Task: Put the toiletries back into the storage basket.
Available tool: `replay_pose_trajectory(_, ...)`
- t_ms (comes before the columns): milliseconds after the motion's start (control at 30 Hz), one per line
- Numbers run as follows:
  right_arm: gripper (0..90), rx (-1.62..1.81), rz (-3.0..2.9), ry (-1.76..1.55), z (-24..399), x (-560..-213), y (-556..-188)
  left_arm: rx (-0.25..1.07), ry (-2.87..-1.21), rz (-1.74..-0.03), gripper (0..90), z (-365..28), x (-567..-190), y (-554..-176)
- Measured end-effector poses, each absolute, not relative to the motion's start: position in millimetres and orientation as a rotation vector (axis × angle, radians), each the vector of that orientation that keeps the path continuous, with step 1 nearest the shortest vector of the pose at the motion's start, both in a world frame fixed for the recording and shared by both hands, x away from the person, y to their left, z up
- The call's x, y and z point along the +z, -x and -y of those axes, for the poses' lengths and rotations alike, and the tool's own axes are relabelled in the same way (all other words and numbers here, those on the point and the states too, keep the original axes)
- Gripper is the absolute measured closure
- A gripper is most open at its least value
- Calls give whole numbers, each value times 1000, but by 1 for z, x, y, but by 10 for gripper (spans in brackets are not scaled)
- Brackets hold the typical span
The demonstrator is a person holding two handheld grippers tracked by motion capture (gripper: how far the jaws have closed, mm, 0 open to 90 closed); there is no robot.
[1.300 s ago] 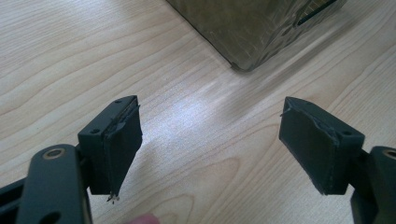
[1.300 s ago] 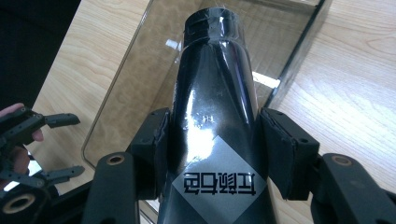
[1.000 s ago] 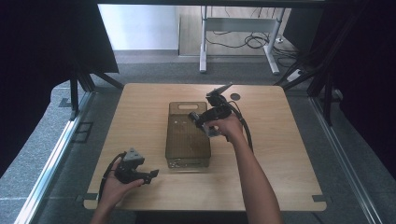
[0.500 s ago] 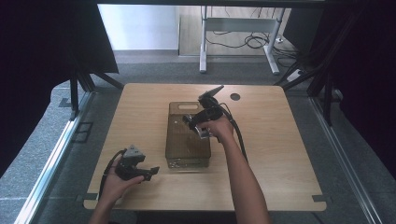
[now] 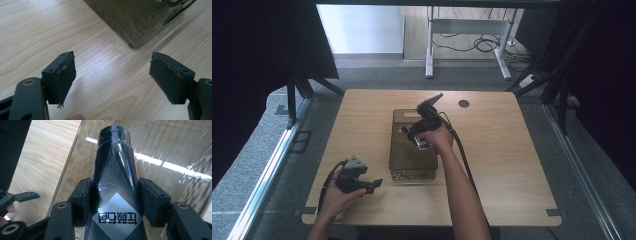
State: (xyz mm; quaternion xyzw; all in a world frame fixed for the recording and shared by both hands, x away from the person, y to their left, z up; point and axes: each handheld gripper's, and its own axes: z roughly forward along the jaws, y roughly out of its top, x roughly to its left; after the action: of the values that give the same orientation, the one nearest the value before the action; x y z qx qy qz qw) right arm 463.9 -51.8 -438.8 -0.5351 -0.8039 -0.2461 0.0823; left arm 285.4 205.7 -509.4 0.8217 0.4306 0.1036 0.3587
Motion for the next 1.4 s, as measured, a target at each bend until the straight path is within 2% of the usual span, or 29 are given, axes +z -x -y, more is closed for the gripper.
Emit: replay_pose_trajectory(1400, 443, -674, 2254, 1837, 12, -485, -451, 261, -2133, -1092, 216, -202, -509, -285)
